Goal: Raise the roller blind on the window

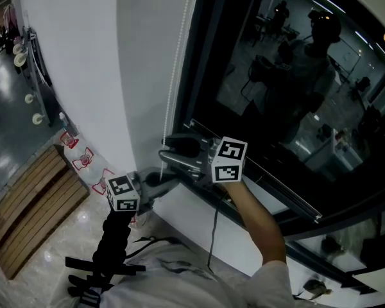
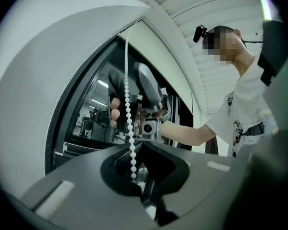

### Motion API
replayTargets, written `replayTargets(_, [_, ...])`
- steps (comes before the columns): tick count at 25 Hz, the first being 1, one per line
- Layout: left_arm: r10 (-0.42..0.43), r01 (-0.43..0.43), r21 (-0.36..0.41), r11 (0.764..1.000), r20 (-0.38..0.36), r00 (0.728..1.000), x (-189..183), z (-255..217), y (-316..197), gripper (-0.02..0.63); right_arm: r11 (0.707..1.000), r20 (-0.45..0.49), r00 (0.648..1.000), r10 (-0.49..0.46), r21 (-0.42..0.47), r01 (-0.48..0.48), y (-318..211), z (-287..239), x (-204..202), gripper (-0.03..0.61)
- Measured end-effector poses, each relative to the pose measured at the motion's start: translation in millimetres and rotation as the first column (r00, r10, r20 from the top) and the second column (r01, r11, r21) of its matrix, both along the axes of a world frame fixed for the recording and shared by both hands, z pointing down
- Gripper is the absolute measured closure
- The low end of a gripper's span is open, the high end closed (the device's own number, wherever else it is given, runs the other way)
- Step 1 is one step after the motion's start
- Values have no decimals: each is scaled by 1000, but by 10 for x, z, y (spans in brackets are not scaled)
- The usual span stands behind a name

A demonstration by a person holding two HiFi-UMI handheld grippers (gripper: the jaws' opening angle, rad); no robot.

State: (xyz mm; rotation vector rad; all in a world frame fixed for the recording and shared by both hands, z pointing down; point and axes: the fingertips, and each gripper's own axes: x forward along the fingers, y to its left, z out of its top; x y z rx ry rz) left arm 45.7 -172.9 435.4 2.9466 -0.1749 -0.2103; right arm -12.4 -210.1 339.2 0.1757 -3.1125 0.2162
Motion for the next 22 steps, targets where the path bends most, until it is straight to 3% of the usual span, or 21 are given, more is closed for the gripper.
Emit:
replayTargets(5, [3, -3, -2, 1000, -1, 1000, -1, 23, 7, 615, 993, 35, 999, -2, 116, -2, -108, -625, -62, 425])
replayTargets(12, [2, -2, -7, 1000, -4, 1000, -3, 55, 32, 615, 961, 110, 994, -6, 275, -24, -252, -1732, -60, 431])
replayTargets(22, [2, -3, -8, 1000, -9, 1000, -12, 1, 50, 615, 935, 183, 983, -15, 351, -51, -311, -2562, 5, 442])
